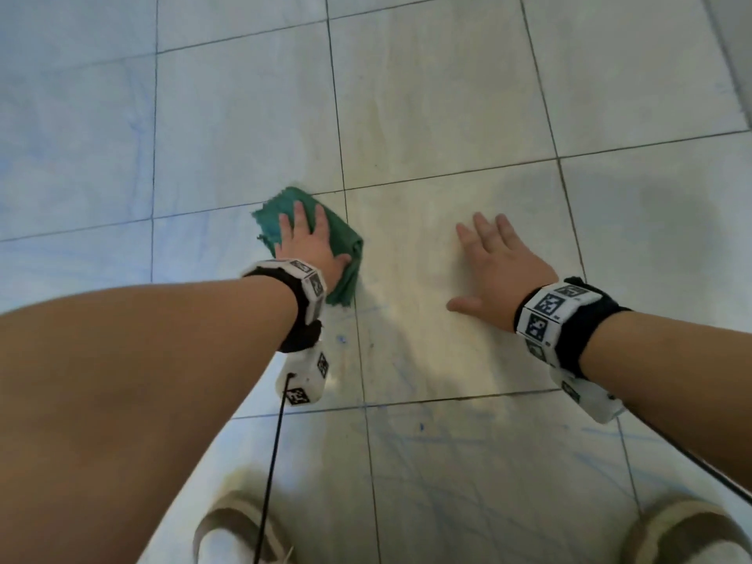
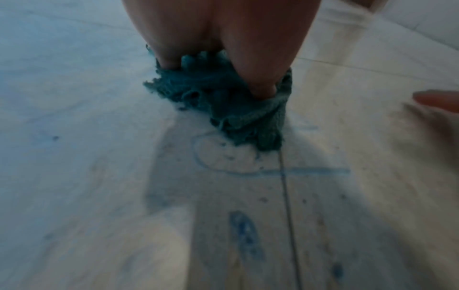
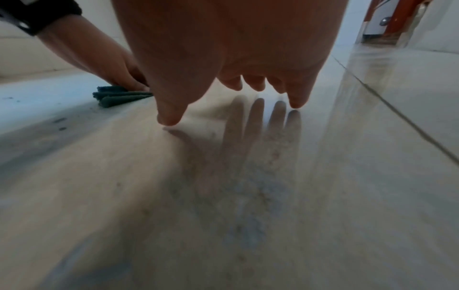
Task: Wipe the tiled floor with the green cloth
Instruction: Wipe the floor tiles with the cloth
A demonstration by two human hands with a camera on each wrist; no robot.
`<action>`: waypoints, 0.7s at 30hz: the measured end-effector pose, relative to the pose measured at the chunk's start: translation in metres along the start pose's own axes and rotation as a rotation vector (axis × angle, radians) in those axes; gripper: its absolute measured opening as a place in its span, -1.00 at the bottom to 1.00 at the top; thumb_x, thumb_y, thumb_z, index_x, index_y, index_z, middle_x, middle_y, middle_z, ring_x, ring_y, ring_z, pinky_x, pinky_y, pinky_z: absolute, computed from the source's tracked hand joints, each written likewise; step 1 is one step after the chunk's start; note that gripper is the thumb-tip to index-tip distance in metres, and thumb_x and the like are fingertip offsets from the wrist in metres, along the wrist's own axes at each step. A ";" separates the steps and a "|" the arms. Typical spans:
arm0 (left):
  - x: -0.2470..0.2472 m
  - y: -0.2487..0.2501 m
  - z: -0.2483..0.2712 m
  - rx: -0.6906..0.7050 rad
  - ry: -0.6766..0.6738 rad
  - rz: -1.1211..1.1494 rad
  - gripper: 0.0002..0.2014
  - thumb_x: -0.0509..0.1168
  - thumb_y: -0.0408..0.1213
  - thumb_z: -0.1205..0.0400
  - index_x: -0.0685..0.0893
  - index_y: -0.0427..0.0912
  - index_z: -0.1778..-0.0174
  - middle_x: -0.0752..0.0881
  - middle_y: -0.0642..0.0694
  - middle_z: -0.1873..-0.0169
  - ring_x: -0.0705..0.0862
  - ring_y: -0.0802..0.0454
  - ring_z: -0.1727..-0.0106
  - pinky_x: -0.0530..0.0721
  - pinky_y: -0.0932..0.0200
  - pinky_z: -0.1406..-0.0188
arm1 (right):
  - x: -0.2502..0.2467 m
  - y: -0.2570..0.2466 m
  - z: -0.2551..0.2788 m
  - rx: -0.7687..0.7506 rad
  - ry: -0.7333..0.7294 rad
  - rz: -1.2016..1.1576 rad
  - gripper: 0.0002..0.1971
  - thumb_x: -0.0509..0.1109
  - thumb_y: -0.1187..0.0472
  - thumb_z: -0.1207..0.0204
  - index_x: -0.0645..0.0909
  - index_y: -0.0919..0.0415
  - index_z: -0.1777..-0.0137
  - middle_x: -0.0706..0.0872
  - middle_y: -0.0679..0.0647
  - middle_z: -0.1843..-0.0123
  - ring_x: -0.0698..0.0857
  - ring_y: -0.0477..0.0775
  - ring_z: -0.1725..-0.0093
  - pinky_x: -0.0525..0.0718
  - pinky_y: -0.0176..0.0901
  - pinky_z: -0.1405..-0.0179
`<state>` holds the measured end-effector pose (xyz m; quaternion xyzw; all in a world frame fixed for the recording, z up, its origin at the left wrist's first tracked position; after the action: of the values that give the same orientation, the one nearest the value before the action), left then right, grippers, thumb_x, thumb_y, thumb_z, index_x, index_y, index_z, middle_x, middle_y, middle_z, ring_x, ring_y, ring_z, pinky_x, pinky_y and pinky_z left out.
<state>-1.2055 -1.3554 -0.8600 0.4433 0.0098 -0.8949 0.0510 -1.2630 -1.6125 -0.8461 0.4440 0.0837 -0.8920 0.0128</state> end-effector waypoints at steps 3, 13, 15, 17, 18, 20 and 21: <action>0.004 0.033 0.003 0.119 -0.039 -0.038 -0.07 0.25 0.09 -0.70 -0.28 -0.06 -0.74 -0.35 -0.18 -0.71 -0.28 -0.29 -0.72 0.00 -0.30 -0.67 | -0.001 0.005 -0.008 0.100 -0.015 -0.021 0.31 0.44 -0.47 -0.34 -0.38 0.10 -0.74 -0.37 0.14 -0.77 -0.29 0.32 -0.74 0.03 0.23 -0.73; 0.027 0.204 0.013 0.558 -0.134 -0.169 -0.02 0.36 -0.02 -0.64 -0.26 0.05 -0.74 -0.43 -0.06 -0.69 -0.40 -0.20 -0.70 -0.21 -0.27 -0.68 | 0.001 0.033 -0.007 0.395 -0.080 -0.200 0.41 0.59 -0.36 -0.24 -0.48 -0.05 -0.71 -0.51 0.05 -0.73 -0.39 0.38 -0.70 0.06 0.48 -0.65; 0.022 0.200 0.009 0.593 -0.129 -0.176 -0.04 0.33 0.07 -0.65 -0.25 0.06 -0.74 -0.41 -0.05 -0.70 -0.39 -0.17 -0.70 -0.19 -0.23 -0.70 | 0.000 0.034 -0.007 0.400 -0.107 -0.182 0.47 0.62 -0.39 -0.17 -0.51 -0.06 -0.70 -0.53 0.03 -0.72 -0.40 0.39 -0.70 0.08 0.51 -0.64; 0.014 0.180 0.003 0.585 -0.110 -0.172 -0.04 0.30 0.15 -0.64 -0.25 0.05 -0.75 -0.40 -0.06 -0.70 -0.37 -0.16 -0.71 -0.15 -0.21 -0.70 | -0.001 0.033 -0.008 0.392 -0.126 -0.163 0.53 0.62 -0.44 -0.09 -0.54 -0.07 -0.68 -0.57 0.03 -0.70 -0.41 0.42 -0.69 0.08 0.52 -0.63; 0.011 0.165 -0.002 0.557 -0.099 -0.159 -0.03 0.29 0.17 -0.64 -0.26 0.05 -0.74 -0.40 -0.07 -0.70 -0.37 -0.16 -0.71 -0.14 -0.22 -0.70 | -0.002 0.031 -0.008 0.384 -0.138 -0.147 0.53 0.61 -0.45 -0.09 -0.55 -0.07 -0.67 -0.58 0.03 -0.69 -0.41 0.44 -0.68 0.10 0.54 -0.62; 0.003 0.127 -0.011 0.476 -0.077 -0.118 -0.02 0.28 0.20 -0.64 -0.29 0.04 -0.74 -0.41 -0.09 -0.69 -0.36 -0.19 -0.71 -0.13 -0.23 -0.70 | -0.005 0.028 -0.007 0.369 -0.161 -0.115 0.53 0.60 -0.45 -0.11 -0.58 -0.08 -0.66 -0.60 0.05 -0.68 -0.41 0.50 -0.67 0.16 0.58 -0.58; -0.001 0.104 -0.015 0.428 -0.069 -0.098 -0.01 0.27 0.21 -0.64 -0.29 0.04 -0.74 -0.41 -0.10 -0.69 -0.35 -0.19 -0.71 -0.13 -0.23 -0.70 | -0.007 0.025 -0.009 0.356 -0.171 -0.102 0.52 0.60 -0.45 -0.11 -0.59 -0.09 -0.66 -0.61 0.05 -0.68 -0.41 0.54 -0.66 0.18 0.60 -0.56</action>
<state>-1.1826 -1.4577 -0.8653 0.4121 -0.1604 -0.8926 -0.0876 -1.2494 -1.6364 -0.8490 0.3572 -0.0544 -0.9267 -0.1038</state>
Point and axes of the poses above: each hand's wrist, its own z-axis away from the middle knuckle, its own x-axis out of the palm, y = z × x, the point moved 5 cm from there along -z, towards the middle knuckle
